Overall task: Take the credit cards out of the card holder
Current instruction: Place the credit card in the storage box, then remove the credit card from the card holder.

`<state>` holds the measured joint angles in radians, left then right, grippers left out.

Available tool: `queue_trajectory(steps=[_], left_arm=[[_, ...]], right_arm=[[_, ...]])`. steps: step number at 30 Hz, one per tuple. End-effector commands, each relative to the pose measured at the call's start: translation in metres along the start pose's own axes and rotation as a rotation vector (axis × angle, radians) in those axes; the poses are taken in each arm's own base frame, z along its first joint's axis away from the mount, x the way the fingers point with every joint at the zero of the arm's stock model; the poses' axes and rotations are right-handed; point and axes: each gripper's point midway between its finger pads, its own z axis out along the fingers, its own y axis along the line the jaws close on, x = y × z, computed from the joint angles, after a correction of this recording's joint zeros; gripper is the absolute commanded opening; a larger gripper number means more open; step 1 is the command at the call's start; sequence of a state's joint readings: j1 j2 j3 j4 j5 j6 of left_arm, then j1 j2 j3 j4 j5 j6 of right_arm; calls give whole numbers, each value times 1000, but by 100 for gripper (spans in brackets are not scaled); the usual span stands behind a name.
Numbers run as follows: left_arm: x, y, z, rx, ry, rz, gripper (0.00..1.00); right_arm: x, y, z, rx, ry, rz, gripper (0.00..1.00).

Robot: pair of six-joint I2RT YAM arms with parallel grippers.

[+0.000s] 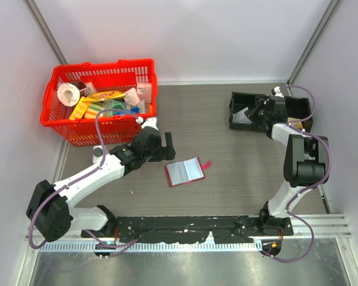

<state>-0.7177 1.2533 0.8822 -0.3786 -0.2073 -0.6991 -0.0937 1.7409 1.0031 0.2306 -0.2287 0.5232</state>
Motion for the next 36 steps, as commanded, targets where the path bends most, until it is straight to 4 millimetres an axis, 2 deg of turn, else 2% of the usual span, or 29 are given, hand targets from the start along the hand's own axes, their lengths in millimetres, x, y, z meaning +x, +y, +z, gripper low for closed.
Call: queue_trajectory(steps=[1, 3, 5, 7, 8, 9, 12, 16, 17, 18, 19, 20, 21, 22, 23, 24, 26, 27, 28, 29, 30, 31, 32, 33, 34, 36], left_arm=[[5, 1, 3, 1, 21, -11, 99], [7, 1, 4, 0, 30, -18, 100], [9, 2, 5, -4, 38, -23, 100], [11, 3, 4, -10, 43, -26, 100], [12, 4, 4, -14, 46, -29, 100], [13, 4, 4, -14, 48, -30, 100], [16, 9, 3, -30, 55, -40, 100], [20, 12, 5, -47, 62, -61, 99], [21, 13, 5, -53, 65, -69, 99], [21, 14, 5, -61, 64, -77, 99], [22, 15, 5, -68, 64, -85, 99], [22, 17, 6, -75, 60, -93, 99], [22, 18, 5, -82, 56, -100, 99], [22, 19, 5, -87, 51, -109, 99], [21, 21, 4, -93, 44, -118, 99], [21, 22, 3, -98, 39, -123, 99], [20, 27, -1, -113, 19, -139, 99], [18, 29, -3, -117, 5, -147, 98], [17, 33, -6, -132, -12, -154, 98], [15, 36, -9, -141, -29, -164, 98], [13, 40, -12, -155, -47, -173, 99], [10, 44, -16, -162, -71, -185, 99], [8, 46, -19, -166, -90, -192, 98], [5, 48, -22, -169, -109, -204, 98], [1, 49, -26, -168, -132, -214, 98], [-2, 53, -31, -169, -160, -224, 98]], right_arm=[[-34, 24, 7, -82, -91, -13, 1], [-32, 25, 10, -90, -73, -8, 2], [-32, 22, 11, -67, -67, -3, 11], [-34, 13, 9, -14, -75, -16, 30], [-37, 11, 3, 12, -78, -25, 39], [-42, 2, 0, 68, -100, -27, 41], [-53, -5, -21, 154, -129, -61, 48], [-60, 8, -47, 170, -182, -111, 53], [-62, 17, -55, 180, -205, -134, 54], [-55, 18, -58, 198, -185, -161, 54], [-51, 38, -64, 180, -189, -195, 54], [-39, 40, -67, 188, -153, -224, 54], [-28, 57, -72, 166, -140, -256, 55], [-21, 62, -77, 170, -131, -294, 55], [-2, 80, -83, 131, -102, -350, 55], [7, 87, -86, 125, -95, -377, 56], [52, 125, -99, 27, -30, -467, 56], [68, 132, -106, 2, -4, -490, 56], [93, 142, -112, -40, 35, -528, 56], [105, 151, -120, -67, 44, -545, 56], [128, 158, -129, -96, 67, -582, 56], [141, 166, -135, -125, 79, -596, 57], [166, 175, -146, -173, 106, -634, 56], [176, 181, -150, -197, 113, -639, 56], [196, 187, -158, -235, 137, -666, 57], [219, 195, -167, -274, 167, -689, 57]])
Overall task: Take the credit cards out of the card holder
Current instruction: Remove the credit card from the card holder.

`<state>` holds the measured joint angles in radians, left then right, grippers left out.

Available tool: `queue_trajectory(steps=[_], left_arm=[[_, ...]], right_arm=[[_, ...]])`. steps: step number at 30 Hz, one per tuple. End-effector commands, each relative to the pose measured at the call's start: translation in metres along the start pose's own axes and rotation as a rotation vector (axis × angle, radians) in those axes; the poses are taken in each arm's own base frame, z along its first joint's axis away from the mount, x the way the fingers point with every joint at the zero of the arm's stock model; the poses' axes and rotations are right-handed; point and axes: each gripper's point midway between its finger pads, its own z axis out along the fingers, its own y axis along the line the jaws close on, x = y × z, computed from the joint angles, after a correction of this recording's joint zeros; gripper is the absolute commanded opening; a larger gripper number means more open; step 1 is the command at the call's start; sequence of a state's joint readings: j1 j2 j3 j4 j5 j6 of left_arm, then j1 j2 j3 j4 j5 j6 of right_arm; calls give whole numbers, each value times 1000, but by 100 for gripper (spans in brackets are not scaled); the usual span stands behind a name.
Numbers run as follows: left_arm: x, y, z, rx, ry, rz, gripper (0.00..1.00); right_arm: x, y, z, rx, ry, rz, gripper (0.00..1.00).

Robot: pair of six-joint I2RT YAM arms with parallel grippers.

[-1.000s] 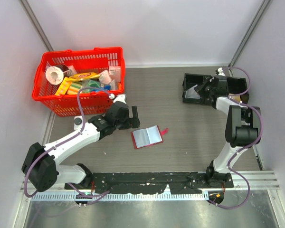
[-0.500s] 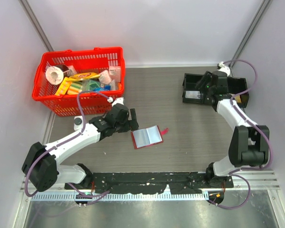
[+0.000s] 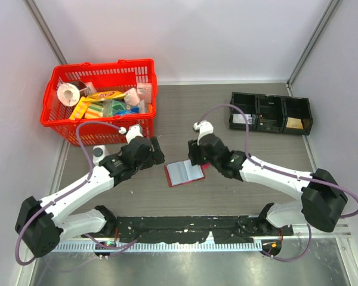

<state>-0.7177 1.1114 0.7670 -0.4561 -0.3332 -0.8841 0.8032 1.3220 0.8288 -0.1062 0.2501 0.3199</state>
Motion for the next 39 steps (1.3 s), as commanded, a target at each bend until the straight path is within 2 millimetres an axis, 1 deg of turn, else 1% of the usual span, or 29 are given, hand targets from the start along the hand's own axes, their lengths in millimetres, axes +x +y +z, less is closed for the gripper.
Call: queue_trajectory(steps=[1, 2, 6, 9, 14, 15, 21, 25, 28, 31, 35, 36, 37, 38, 39], left_arm=[[-22, 15, -12, -39, -123, -66, 98], [-24, 17, -15, -41, -136, -74, 98], [-29, 22, -23, -30, -177, -87, 98], [-31, 24, -28, -22, -193, -93, 98], [-29, 29, -33, -19, -199, -102, 97], [-28, 30, -33, -19, -199, -105, 97], [-22, 28, -31, 1, -175, -102, 97], [-16, 22, -26, 18, -144, -94, 97], [-12, 18, -22, 29, -122, -82, 97], [-10, 14, -19, 36, -103, -75, 97], [-4, 11, -13, 43, -78, -66, 97], [-3, 9, -12, 48, -70, -65, 97], [-2, 7, -10, 53, -64, -65, 97], [0, 5, -8, 60, -54, -61, 96], [3, 3, -6, 64, -40, -57, 96]], right_arm=[[10, 32, -11, -33, -29, -47, 57], [18, 43, -10, -52, -13, -68, 57], [41, 73, -2, -95, 37, -121, 57], [52, 92, 1, -118, 53, -146, 57], [72, 104, 14, -112, 111, -191, 57], [78, 104, 16, -112, 123, -201, 57], [92, 100, 23, -89, 153, -229, 57], [102, 99, 28, -84, 184, -237, 57], [109, 102, 31, -99, 203, -239, 57], [115, 99, 33, -84, 218, -244, 57], [129, 85, 35, -42, 256, -237, 53], [133, 79, 36, -30, 268, -230, 49], [137, 78, 37, -34, 280, -208, 48], [139, 72, 37, -25, 289, -189, 45], [141, 73, 38, -42, 298, -167, 43]])
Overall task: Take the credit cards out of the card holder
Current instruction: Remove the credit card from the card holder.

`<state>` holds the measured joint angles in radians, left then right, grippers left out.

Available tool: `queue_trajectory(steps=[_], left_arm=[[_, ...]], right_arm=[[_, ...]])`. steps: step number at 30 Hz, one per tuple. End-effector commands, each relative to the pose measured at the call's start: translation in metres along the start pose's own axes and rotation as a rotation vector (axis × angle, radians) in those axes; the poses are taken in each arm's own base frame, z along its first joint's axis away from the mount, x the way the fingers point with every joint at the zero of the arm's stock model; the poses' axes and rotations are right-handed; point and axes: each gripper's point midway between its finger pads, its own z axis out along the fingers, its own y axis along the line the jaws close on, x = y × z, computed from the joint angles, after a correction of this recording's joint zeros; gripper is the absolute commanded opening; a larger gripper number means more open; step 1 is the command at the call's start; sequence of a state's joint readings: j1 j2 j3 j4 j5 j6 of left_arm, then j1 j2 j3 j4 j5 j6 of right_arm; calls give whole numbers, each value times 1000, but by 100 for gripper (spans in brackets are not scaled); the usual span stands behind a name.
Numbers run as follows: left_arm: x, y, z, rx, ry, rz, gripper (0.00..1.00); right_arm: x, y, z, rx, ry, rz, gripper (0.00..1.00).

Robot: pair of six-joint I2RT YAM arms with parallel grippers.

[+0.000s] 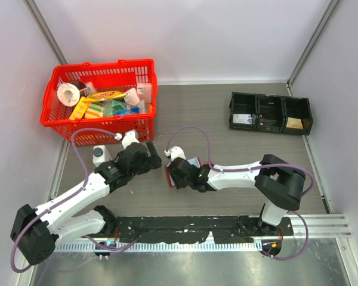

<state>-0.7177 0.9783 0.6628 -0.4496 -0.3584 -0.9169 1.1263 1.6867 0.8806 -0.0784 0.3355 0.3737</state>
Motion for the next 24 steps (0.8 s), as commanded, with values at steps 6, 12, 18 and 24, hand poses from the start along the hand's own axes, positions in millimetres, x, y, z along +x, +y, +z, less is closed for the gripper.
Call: queue_trajectory(steps=[6, 12, 18, 24], left_arm=[[11, -24, 16, 73, 69, 16, 96], [25, -35, 28, 93, 154, 39, 96], [37, -48, 39, 111, 228, 52, 86], [39, -75, 45, 197, 270, 16, 73]], right_arm=[[19, -25, 15, -45, 39, 215, 30], [16, -27, 11, -102, 11, 281, 17], [20, -44, 6, -113, -9, 379, 14], [23, -47, 4, -150, -13, 435, 14]])
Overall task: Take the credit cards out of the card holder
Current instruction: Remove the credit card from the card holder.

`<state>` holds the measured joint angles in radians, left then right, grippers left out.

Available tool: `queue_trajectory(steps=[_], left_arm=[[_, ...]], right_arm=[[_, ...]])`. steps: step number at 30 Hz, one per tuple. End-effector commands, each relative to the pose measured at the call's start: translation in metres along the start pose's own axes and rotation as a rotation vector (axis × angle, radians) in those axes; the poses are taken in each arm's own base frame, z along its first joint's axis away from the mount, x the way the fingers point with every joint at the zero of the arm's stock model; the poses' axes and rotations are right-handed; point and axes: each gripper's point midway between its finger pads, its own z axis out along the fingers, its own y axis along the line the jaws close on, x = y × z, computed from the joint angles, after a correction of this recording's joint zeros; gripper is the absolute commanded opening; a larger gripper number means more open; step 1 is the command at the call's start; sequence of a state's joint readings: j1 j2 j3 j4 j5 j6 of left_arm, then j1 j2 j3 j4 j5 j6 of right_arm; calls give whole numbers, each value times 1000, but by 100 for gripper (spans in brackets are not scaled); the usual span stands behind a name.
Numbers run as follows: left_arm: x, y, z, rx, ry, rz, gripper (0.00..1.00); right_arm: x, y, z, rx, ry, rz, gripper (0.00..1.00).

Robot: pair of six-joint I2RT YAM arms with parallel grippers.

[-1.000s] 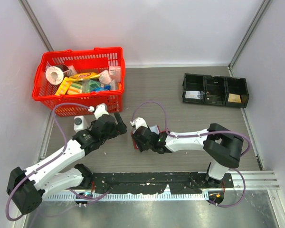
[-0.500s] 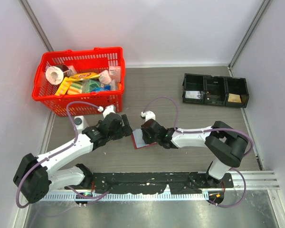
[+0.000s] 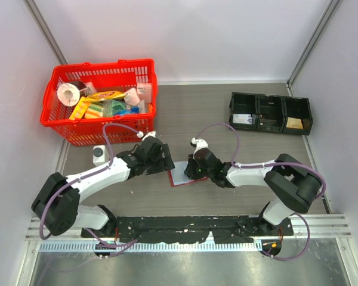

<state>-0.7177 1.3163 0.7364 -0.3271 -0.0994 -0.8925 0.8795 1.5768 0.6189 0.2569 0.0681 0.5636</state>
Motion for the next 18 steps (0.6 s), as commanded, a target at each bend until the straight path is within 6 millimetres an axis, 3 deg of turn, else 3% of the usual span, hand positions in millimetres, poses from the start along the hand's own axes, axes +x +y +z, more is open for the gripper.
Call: queue_trajectory(steps=[1, 6, 12, 18], left_arm=[[-18, -44, 1, 146, -7, -26, 70], [-13, -65, 7, 213, 62, -56, 67], [-4, -59, 17, 156, 119, -92, 69], [-3, -68, 22, 183, 145, -105, 68]], right_arm=[[21, -14, -4, 14, 64, 60, 14], [25, -14, -6, -44, 70, 126, 14], [26, -17, -7, -48, 66, 144, 13], [29, -17, -6, -53, 72, 152, 13]])
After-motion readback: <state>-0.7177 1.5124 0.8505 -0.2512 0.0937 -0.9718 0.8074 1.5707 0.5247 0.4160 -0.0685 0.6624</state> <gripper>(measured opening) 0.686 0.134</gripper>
